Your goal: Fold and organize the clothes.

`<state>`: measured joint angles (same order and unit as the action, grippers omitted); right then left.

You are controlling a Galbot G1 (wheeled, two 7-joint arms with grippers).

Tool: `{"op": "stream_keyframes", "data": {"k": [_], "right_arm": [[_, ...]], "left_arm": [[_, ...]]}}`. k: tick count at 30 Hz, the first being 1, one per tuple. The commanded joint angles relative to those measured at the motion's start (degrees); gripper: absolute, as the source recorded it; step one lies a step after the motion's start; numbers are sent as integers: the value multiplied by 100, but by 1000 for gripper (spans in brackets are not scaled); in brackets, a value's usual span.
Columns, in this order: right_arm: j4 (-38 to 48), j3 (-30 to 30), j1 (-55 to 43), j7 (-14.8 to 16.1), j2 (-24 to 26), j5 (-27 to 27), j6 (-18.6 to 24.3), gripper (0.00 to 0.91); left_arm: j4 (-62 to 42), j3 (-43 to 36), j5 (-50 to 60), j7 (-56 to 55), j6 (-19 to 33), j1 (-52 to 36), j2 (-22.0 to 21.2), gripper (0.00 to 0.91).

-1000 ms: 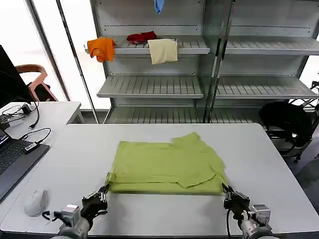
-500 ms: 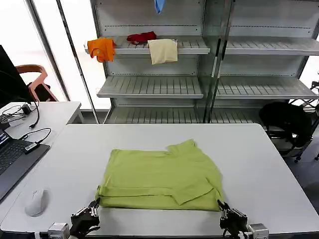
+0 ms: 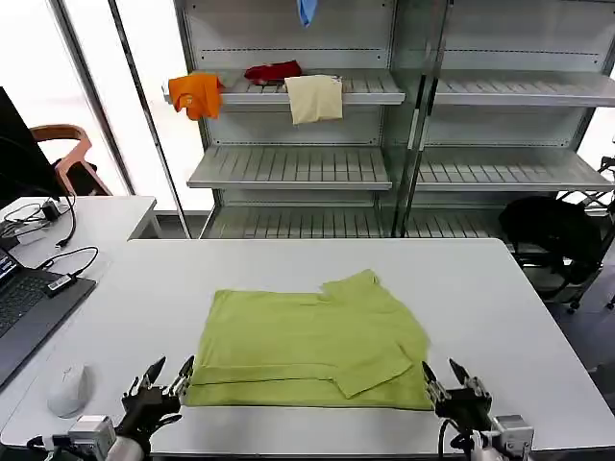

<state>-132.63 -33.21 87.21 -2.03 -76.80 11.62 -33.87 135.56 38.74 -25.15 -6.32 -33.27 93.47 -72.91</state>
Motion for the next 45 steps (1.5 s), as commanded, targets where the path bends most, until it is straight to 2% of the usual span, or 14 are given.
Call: {"op": "stream_keyframes", "data": {"k": [1,3,6,13,19,33,40,41,42,43,44,45], "right_arm": [[1480,759,-2151,154,-44,-145,-18,907],[2156,912,-2676,108,-119,-80,-29,907],[2807,1154,-3348,-36,-172,-74,-38,907],[3882,1414,-4041,-163,-384,-77,-46,907],[4141,1484,-4150,-232,-402,-68,-51,907],[4733,1436,-4255,-218,-574,-246,-36,907],[4795,1449,-4268,-111,-621,-388,-31,907],[4802,1454,-4265,-99,-621,-406,-30,877],[4812,1458,-4261,-86,-621,-428,-29,786],[4831,1458,-4257,-69,-626,-468,-27,705],[4846,1451,-4254,-61,-630,-489,-27,595],[4857,1444,-4251,-40,-637,-501,-26,312]], "left_arm": [[-629,46,-43,553,-2,-1340,52,907],[-1136,-142,-158,725,-9,-1945,317,907],[-1681,-320,-71,1042,-23,-2482,358,907],[-3119,-877,189,1295,-32,-3575,702,907],[-3901,-1147,302,1395,-36,-3965,742,907],[-4467,-1289,571,1500,-32,-4172,711,907],[-4690,-1322,865,1514,-29,-4228,670,907],[-4711,-1321,968,1563,-29,-4212,665,907],[-4721,-1322,1007,1563,-29,-4195,668,907],[-4722,-1322,1044,1566,-28,-4184,666,836],[-4717,-1314,1068,1606,-25,-4166,666,746],[-4708,-1314,1072,1613,-25,-4155,669,474]]}}
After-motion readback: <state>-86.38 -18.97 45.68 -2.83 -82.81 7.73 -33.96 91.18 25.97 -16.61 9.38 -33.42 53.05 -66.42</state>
